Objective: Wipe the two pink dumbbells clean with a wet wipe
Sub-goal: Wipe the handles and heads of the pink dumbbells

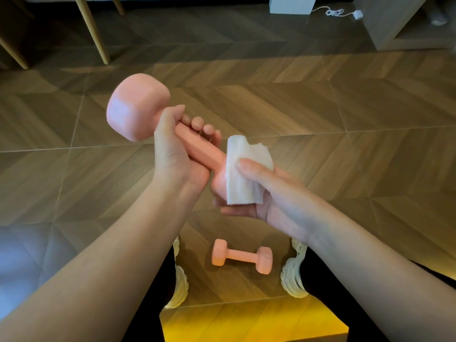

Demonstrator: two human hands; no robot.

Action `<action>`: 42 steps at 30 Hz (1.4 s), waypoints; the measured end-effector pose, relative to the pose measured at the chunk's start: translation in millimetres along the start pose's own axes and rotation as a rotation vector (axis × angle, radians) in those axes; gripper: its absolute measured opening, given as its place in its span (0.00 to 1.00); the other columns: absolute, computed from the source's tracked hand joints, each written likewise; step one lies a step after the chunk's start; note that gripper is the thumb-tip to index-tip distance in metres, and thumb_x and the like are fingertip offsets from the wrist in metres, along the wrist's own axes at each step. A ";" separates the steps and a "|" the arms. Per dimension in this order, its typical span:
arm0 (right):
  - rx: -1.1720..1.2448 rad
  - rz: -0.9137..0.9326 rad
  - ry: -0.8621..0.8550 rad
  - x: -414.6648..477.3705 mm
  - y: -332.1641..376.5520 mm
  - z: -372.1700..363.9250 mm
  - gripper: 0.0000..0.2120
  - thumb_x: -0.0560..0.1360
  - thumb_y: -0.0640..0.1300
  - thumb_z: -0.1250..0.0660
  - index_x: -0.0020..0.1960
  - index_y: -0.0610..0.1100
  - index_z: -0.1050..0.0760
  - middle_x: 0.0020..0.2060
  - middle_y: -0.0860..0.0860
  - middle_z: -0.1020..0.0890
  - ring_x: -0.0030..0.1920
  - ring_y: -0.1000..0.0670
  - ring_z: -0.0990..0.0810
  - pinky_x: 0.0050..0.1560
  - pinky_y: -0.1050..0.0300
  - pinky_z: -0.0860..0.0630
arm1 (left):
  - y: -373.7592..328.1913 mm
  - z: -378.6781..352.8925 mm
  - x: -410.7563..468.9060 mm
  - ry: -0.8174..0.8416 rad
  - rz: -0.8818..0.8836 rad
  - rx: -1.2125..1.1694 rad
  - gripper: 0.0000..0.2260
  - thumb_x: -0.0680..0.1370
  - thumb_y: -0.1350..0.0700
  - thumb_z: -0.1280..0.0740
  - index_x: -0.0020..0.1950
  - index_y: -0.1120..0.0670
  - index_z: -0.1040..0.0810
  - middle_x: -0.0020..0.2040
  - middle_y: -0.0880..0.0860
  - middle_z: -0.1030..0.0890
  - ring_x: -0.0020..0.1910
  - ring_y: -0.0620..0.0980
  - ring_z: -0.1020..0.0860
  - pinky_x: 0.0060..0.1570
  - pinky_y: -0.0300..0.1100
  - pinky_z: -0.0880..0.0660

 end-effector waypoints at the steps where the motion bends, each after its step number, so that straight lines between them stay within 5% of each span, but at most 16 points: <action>1: -0.075 0.024 -0.053 0.5 0.7 3.6 0.29 0.69 0.49 0.26 0.67 0.50 0.32 0.56 0.45 0.17 0.54 0.43 0.16 0.52 0.44 0.18 | 2.5 1.4 -0.4 -0.020 -0.002 0.013 0.14 0.77 0.57 0.37 0.33 0.52 0.36 0.26 0.48 0.34 0.24 0.46 0.33 0.32 0.38 0.30; 4: -0.270 0.048 -0.194 2.1 -0.4 10.7 0.29 0.63 0.55 0.24 0.62 0.57 0.31 0.57 0.50 0.19 0.54 0.49 0.16 0.52 0.46 0.17 | 7.6 6.0 -1.8 -0.065 0.002 0.029 0.14 0.78 0.58 0.38 0.34 0.51 0.38 0.25 0.47 0.39 0.22 0.45 0.38 0.28 0.37 0.34; 9: -0.156 0.054 -0.054 1.9 3.3 -1.1 0.22 0.77 0.53 0.35 0.67 0.46 0.32 0.59 0.37 0.20 0.52 0.42 0.17 0.51 0.45 0.18 | -1.7 10.4 2.4 -0.087 0.005 0.015 0.14 0.77 0.59 0.39 0.33 0.52 0.38 0.24 0.47 0.40 0.21 0.46 0.41 0.24 0.36 0.37; 13: -0.276 0.067 -0.041 0.2 2.3 0.2 0.28 0.72 0.45 0.25 0.67 0.54 0.33 0.62 0.46 0.22 0.58 0.45 0.18 0.52 0.47 0.18 | -1.8 15.7 3.9 -0.111 0.024 -0.013 0.13 0.77 0.59 0.40 0.34 0.52 0.39 0.24 0.47 0.41 0.21 0.46 0.41 0.24 0.36 0.38; 15: -0.330 0.073 -0.137 1.9 1.1 2.1 0.27 0.71 0.49 0.25 0.65 0.56 0.32 0.60 0.49 0.21 0.56 0.48 0.17 0.50 0.48 0.17 | 1.9 16.4 3.0 -0.118 0.042 -0.018 0.13 0.77 0.59 0.40 0.34 0.52 0.39 0.24 0.47 0.41 0.21 0.46 0.41 0.24 0.36 0.38; 18: -0.273 0.055 -0.209 4.9 0.3 4.1 0.22 0.74 0.56 0.30 0.64 0.52 0.31 0.55 0.44 0.18 0.46 0.46 0.15 0.46 0.46 0.16 | 7.0 14.6 1.7 -0.109 0.063 -0.003 0.13 0.77 0.59 0.40 0.34 0.52 0.39 0.24 0.47 0.40 0.21 0.46 0.41 0.25 0.36 0.36; 22: -0.176 0.047 -0.115 2.2 3.2 5.0 0.20 0.79 0.53 0.38 0.67 0.43 0.31 0.54 0.39 0.19 0.49 0.42 0.18 0.49 0.45 0.18 | 7.3 11.8 4.3 -0.096 0.060 0.031 0.13 0.77 0.59 0.40 0.34 0.52 0.38 0.25 0.47 0.40 0.20 0.46 0.40 0.25 0.35 0.35; 26: -0.189 0.053 -0.016 -2.3 4.1 6.6 0.28 0.72 0.46 0.26 0.68 0.52 0.32 0.60 0.47 0.21 0.58 0.46 0.18 0.49 0.51 0.18 | 6.0 18.0 6.8 -0.144 0.047 0.013 0.12 0.77 0.59 0.38 0.34 0.53 0.36 0.25 0.48 0.35 0.22 0.46 0.34 0.28 0.36 0.32; 29: -0.333 0.107 -0.146 0.1 4.3 9.9 0.33 0.67 0.44 0.22 0.67 0.55 0.32 0.60 0.50 0.23 0.57 0.49 0.19 0.47 0.54 0.18 | 8.2 22.1 6.1 -0.184 0.049 0.021 0.13 0.77 0.59 0.35 0.33 0.53 0.34 0.26 0.49 0.30 0.23 0.46 0.29 0.33 0.38 0.26; 33: -0.396 0.214 -0.284 3.1 10.6 10.7 0.31 0.66 0.49 0.21 0.64 0.55 0.31 0.56 0.52 0.22 0.51 0.55 0.18 0.41 0.62 0.20 | 12.6 18.0 7.0 -0.155 0.083 -0.018 0.15 0.78 0.56 0.35 0.35 0.52 0.36 0.24 0.47 0.35 0.21 0.45 0.35 0.27 0.35 0.31; 37: -0.256 0.158 -0.224 5.2 7.5 11.6 0.17 0.75 0.54 0.31 0.62 0.55 0.30 0.55 0.50 0.18 0.54 0.50 0.17 0.51 0.47 0.18 | 9.6 17.7 9.4 -0.145 0.104 -0.019 0.14 0.77 0.54 0.34 0.35 0.51 0.36 0.25 0.47 0.35 0.21 0.45 0.35 0.30 0.37 0.32; 42: -0.010 -0.067 -0.018 4.2 -4.7 6.2 0.27 0.72 0.53 0.30 0.68 0.48 0.31 0.61 0.39 0.20 0.57 0.37 0.19 0.56 0.43 0.20 | 2.1 19.0 6.8 -0.137 0.062 -0.032 0.14 0.77 0.54 0.35 0.34 0.52 0.36 0.25 0.48 0.36 0.21 0.46 0.37 0.28 0.37 0.32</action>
Point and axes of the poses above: each hand's wrist, its own x-axis towards the middle knuckle, its own z-axis out of the back of the hand, y = z × x, the point moved 7 cm from there along x, towards the middle knuckle
